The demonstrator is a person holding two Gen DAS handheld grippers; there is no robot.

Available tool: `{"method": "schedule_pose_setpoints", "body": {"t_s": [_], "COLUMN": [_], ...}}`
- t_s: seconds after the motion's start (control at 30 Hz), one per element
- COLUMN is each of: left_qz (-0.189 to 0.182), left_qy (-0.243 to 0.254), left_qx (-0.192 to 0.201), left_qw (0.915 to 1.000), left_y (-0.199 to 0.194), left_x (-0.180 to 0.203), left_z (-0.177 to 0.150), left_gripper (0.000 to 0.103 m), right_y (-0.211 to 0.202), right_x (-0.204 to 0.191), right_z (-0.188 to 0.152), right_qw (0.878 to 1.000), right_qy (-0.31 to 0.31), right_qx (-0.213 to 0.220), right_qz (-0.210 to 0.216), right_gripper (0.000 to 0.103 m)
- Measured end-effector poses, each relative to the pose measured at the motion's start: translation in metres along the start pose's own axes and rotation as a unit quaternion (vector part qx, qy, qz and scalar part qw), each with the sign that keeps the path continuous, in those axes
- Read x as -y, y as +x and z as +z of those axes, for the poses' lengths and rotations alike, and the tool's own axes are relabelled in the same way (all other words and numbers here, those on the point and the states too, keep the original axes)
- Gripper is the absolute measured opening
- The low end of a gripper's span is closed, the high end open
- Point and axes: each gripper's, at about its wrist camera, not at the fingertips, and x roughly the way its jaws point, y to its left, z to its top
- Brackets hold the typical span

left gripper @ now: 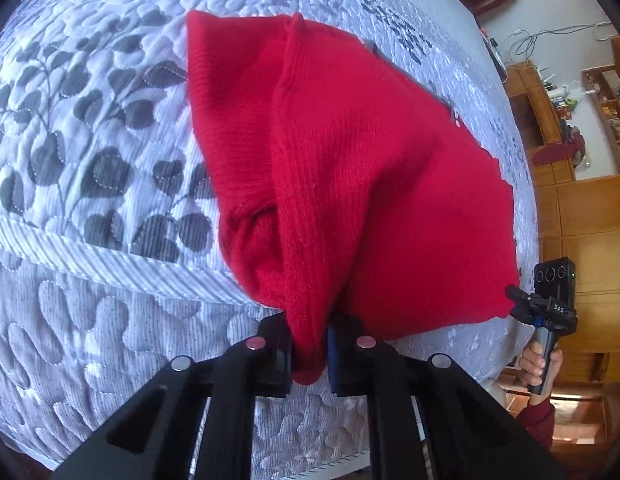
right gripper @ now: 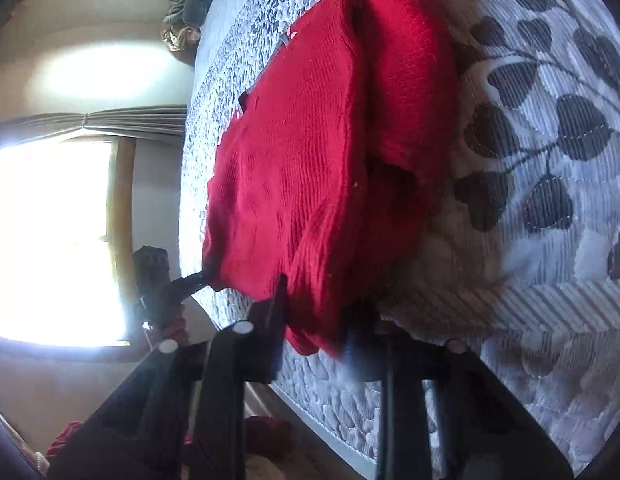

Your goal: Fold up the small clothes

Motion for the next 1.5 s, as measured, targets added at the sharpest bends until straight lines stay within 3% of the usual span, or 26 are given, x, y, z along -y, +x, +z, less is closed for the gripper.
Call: {"method": "schedule_pose_setpoints", "body": {"t_s": [0.07, 0.2, 0.27, 0.4, 0.47, 0.53, 0.63, 0.7, 0.73, 0.77, 0.83, 0.9, 0.97, 1.1, 1.27, 1.4, 1.5], "left_qz": [-0.026, -0.071, -0.076, -0.047, 0.012, 0.039, 0.044, 0.074, 0.097, 0.128, 0.17, 0.179, 0.151, 0.141, 0.163, 0.181, 0.163], "left_qy": [-0.013, -0.029, -0.035, -0.025, 0.007, 0.023, 0.03, 0.053, 0.07, 0.089, 0.118, 0.139, 0.165, 0.227, 0.251, 0.248, 0.227], "left_qx": [0.0, 0.016, 0.011, -0.038, -0.065, -0.075, -0.076, -0.056, -0.042, -0.019, 0.035, 0.078, 0.095, 0.087, 0.042, 0.012, 0.014], "left_qw": [0.9996, 0.9969, 0.9964, 0.9979, 0.9978, 0.9962, 0.9957, 0.9943, 0.992, 0.9876, 0.9778, 0.971, 0.97, 0.9596, 0.9533, 0.9517, 0.9599], "left_y": [-0.007, -0.038, -0.045, -0.031, -0.01, 0.007, 0.001, -0.014, -0.023, -0.036, -0.06, -0.07, -0.07, -0.033, 0.031, 0.066, 0.07], "left_x": [-0.001, -0.007, -0.011, -0.016, -0.015, -0.016, -0.009, 0.0, 0.007, 0.014, 0.029, 0.042, 0.065, 0.114, 0.142, 0.135, 0.128], "left_z": [-0.001, 0.001, 0.002, -0.004, -0.01, -0.014, -0.01, -0.01, -0.009, -0.008, -0.002, 0.013, 0.025, 0.043, 0.051, 0.052, 0.052], "left_gripper": [0.011, 0.01, 0.01, 0.01, 0.011, 0.012, 0.017, 0.022, 0.033, 0.045, 0.05, 0.05, 0.05, 0.049, 0.048, 0.05, 0.05], "right_y": [-0.008, -0.044, -0.056, -0.052, -0.033, -0.006, 0.0, -0.006, -0.012, -0.018, -0.032, -0.043, -0.05, -0.04, -0.032, -0.021, -0.007], "right_x": [-0.006, -0.033, -0.047, -0.047, -0.026, -0.001, 0.016, 0.008, 0.0, -0.003, -0.014, -0.02, -0.019, -0.002, 0.019, 0.013, 0.004], "right_z": [-0.002, -0.007, -0.01, -0.017, -0.019, -0.019, -0.016, -0.015, -0.014, -0.015, -0.011, -0.005, 0.006, 0.023, 0.031, 0.035, 0.039], "right_qw": [1.0, 0.998, 0.996, 0.994, 0.993, 0.989, 0.993, 0.992, 0.99, 0.99, 0.989, 0.99, 0.989, 0.989, 0.994, 0.995, 0.995], "right_qy": [-0.012, -0.06, -0.087, -0.103, -0.086, -0.064, -0.037, -0.052, -0.064, -0.07, -0.08, -0.079, -0.072, -0.045, -0.02, -0.035, -0.046], "right_qx": [0.003, 0.022, 0.025, 0.002, -0.032, -0.062, -0.063, -0.05, -0.04, -0.035, -0.015, 0.006, 0.026, 0.034, 0.04, 0.029, 0.023], "right_qz": [-0.004, 0.0, -0.003, -0.03, -0.076, -0.117, -0.097, -0.105, -0.116, -0.117, -0.123, -0.12, -0.125, -0.14, -0.101, -0.085, -0.083], "right_gripper": [0.011, 0.01, 0.01, 0.009, 0.01, 0.01, 0.012, 0.025, 0.04, 0.055, 0.069, 0.071, 0.081, 0.083, 0.09, 0.087, 0.083]}}
